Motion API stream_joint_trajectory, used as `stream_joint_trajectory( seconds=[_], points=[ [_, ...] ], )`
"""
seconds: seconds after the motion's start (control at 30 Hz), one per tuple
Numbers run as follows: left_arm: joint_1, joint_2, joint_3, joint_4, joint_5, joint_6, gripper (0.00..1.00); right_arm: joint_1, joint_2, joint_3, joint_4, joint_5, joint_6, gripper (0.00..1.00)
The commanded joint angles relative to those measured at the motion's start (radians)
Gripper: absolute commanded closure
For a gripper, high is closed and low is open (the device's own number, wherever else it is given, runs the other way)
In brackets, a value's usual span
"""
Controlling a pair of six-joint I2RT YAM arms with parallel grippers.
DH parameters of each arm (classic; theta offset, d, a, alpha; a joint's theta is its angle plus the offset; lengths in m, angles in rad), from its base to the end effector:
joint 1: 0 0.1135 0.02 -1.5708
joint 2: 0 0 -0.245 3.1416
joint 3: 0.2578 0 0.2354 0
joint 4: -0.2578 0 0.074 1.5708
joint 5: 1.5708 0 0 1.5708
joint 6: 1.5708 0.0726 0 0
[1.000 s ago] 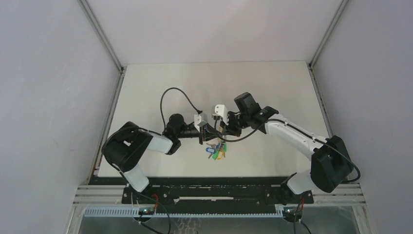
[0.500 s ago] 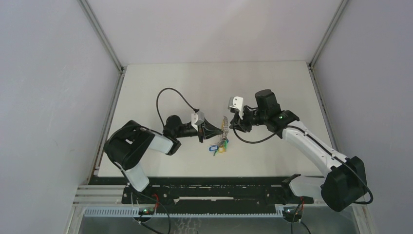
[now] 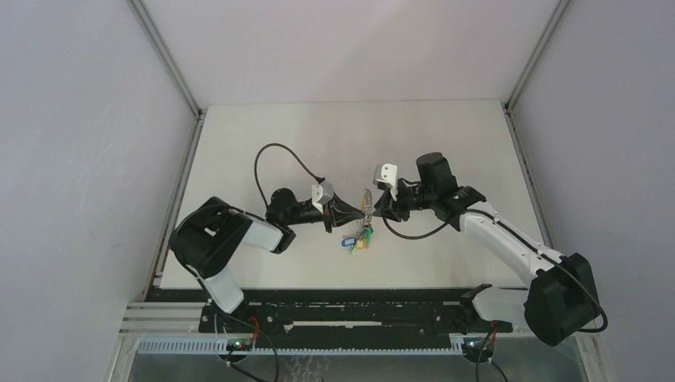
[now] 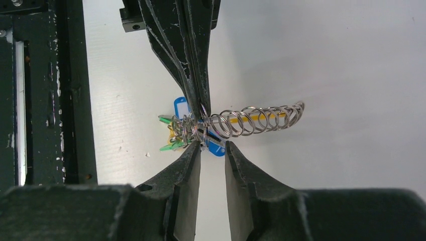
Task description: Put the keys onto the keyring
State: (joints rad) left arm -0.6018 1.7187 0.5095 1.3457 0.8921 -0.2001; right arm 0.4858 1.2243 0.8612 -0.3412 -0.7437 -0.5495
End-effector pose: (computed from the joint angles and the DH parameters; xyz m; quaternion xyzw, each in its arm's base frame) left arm 0.2246 -0.2228 0.1804 0.4369 0.5161 -0.5264 0.5154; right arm 0.2140 0.1686 0.2367 -0.5510 0.6593 0.3171 0.4014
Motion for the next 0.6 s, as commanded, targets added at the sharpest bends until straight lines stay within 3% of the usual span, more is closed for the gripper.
stream_joint_trajectory(
  seconds=[0.0, 0.33, 0.57],
  points=[
    [0.005, -0.050, -0.015, 0.085, -0.019, -0.009, 1.00, -0.004, 0.013, 0.001, 0.060, -0.043, 0.014, 0.76],
    [0.004, -0.058, -0.015, 0.085, -0.021, -0.014, 1.00, -0.003, 0.038, 0.002, 0.064, -0.070, 0.013, 0.77],
    [0.004, -0.067, -0.015, 0.084, -0.017, -0.016, 1.00, -0.004, 0.063, 0.001, 0.082, -0.080, 0.017, 0.84]
  ],
)
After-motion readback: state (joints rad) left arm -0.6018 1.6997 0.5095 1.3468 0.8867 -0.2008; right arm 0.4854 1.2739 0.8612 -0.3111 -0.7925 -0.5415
